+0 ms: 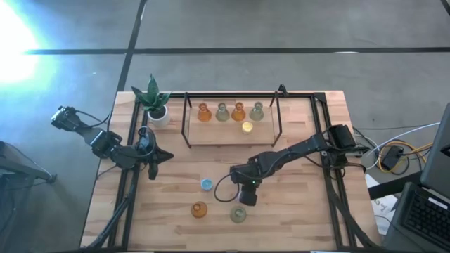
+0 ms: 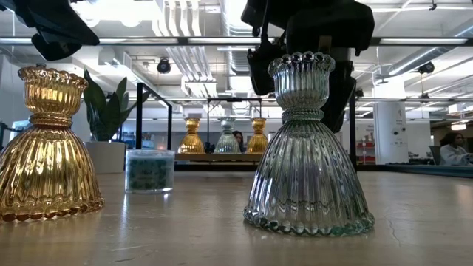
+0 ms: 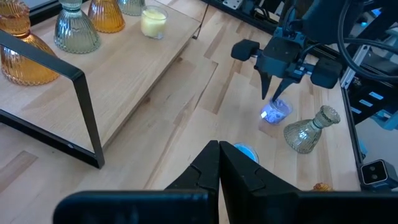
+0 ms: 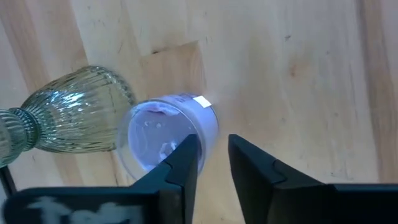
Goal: Pick & Place candle stick holders
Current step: Put the purple candle on the shelf
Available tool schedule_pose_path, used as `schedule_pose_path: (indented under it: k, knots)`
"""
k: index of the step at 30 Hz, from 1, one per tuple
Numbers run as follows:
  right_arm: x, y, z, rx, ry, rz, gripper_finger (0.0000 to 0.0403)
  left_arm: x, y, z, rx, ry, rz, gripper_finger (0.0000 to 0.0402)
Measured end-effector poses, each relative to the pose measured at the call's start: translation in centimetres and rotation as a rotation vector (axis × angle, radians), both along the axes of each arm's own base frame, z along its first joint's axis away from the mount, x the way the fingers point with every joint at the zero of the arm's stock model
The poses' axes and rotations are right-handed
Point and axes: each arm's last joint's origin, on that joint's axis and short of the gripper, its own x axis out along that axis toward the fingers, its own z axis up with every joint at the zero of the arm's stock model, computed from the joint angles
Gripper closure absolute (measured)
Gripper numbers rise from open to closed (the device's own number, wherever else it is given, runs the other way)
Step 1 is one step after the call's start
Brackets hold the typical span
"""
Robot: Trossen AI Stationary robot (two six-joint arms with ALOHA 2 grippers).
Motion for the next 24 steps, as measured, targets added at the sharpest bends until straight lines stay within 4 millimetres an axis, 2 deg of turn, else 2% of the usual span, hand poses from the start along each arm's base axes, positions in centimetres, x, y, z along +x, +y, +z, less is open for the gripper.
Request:
schedule_pose_path:
  k: [4,12,18,24]
  knots:
    - [0.0,0.0,0.0,0.003,-0.001,-0.002,0.0381,0.0,0.0,0.0,0.000,0.000,0.000,0.0390]
    - [0.0,0.0,0.5,0.048,0.023,0.000,0.0394,0.0,0.0,0.0,0.000,0.000,0.000,0.0390]
    - [0.9,-1.2,3.1,0.039,0.019,0.022,0.0395,0.0,0.0,0.0,0.000,0.000,0.001,0.0390]
    - [2.1,-4.4,6.0,0.017,-0.028,0.006,0.0395,0.0,0.0,0.0,0.003,-0.002,0.005,0.0390]
